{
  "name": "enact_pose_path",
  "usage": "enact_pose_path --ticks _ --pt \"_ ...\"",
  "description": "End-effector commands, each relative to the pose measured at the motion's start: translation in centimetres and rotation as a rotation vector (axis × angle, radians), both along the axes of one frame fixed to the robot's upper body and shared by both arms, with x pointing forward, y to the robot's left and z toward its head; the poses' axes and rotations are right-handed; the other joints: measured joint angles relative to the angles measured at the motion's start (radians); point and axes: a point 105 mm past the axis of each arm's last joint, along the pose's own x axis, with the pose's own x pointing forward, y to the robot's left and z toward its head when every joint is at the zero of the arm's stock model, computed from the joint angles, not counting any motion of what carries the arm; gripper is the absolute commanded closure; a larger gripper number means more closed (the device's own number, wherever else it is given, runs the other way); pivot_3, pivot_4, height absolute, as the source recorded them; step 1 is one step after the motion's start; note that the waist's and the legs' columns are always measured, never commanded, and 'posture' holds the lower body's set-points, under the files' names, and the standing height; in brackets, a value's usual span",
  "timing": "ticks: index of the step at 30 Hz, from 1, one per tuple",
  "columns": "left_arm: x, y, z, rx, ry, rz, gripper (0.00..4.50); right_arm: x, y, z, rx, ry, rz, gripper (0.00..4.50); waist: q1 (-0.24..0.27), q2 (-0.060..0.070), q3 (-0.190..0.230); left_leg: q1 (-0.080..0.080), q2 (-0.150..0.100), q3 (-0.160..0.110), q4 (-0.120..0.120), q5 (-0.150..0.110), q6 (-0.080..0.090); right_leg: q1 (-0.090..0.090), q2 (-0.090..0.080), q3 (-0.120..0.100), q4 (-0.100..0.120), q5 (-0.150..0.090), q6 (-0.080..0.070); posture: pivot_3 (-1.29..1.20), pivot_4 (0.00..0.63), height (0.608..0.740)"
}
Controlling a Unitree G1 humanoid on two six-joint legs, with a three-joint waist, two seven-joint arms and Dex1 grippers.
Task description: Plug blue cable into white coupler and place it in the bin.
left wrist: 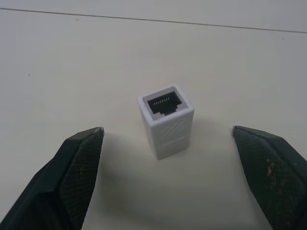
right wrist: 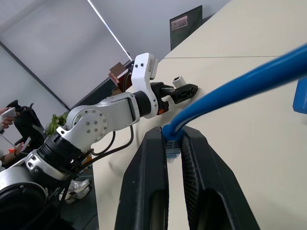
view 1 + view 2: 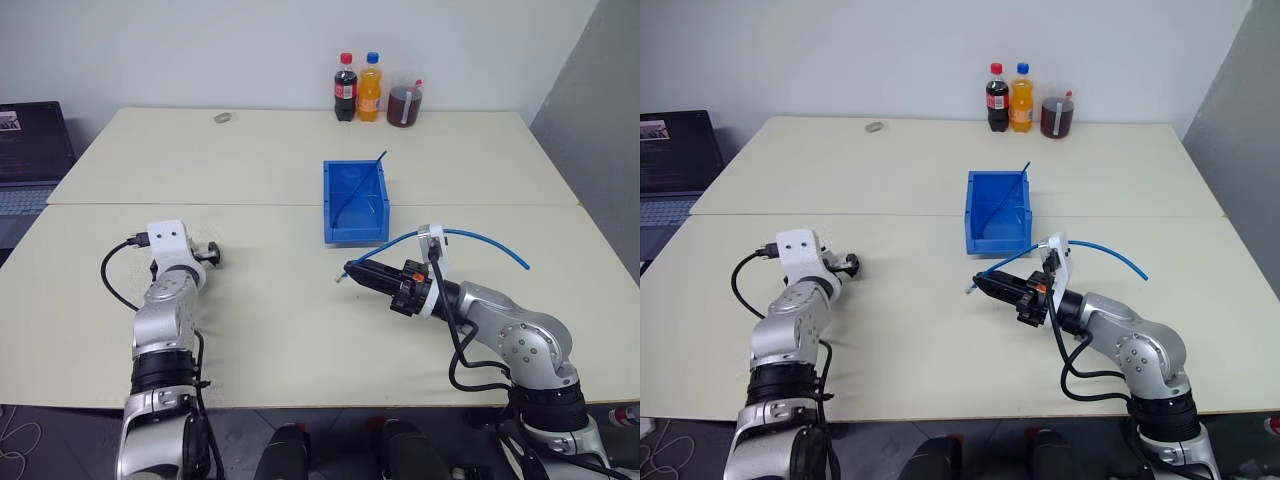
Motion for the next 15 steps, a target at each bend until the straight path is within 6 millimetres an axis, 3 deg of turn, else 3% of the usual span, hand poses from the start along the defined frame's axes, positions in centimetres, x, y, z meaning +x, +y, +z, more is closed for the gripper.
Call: enact_pose_path --ticks 1,12,15 --pt "0.47 0.80 0.97 -0.036 -0.047 0.063 0.00 -0.19 0.07 1.04 0.015 -0.051 0.008 4.39 0.000 0.000 0.000 0.000 0.000 0.000 0.000 0.000 0.000 0.000 0.000 0.000 0.000 0.000 0.000 0.00 0.150 0.740" --pt "1.42 0.54 0.89 -0.047 -0.047 0.066 0.00 -0.32 -0.04 1.03 0.009 -0.051 0.003 4.39 0.000 0.000 0.000 0.000 0.000 0.000 0.000 0.000 0.000 0.000 0.000 0.000 0.000 0.000 0.000 0.00 0.150 0.740" --pt "1.43 0.58 0.87 -0.040 -0.046 0.068 0.51 -0.32 -0.10 1.05 0.011 -0.048 0.001 4.39 0.000 0.000 0.000 0.000 0.000 0.000 0.000 0.000 0.000 0.000 0.000 0.000 0.000 0.000 0.000 0.00 0.150 0.740"
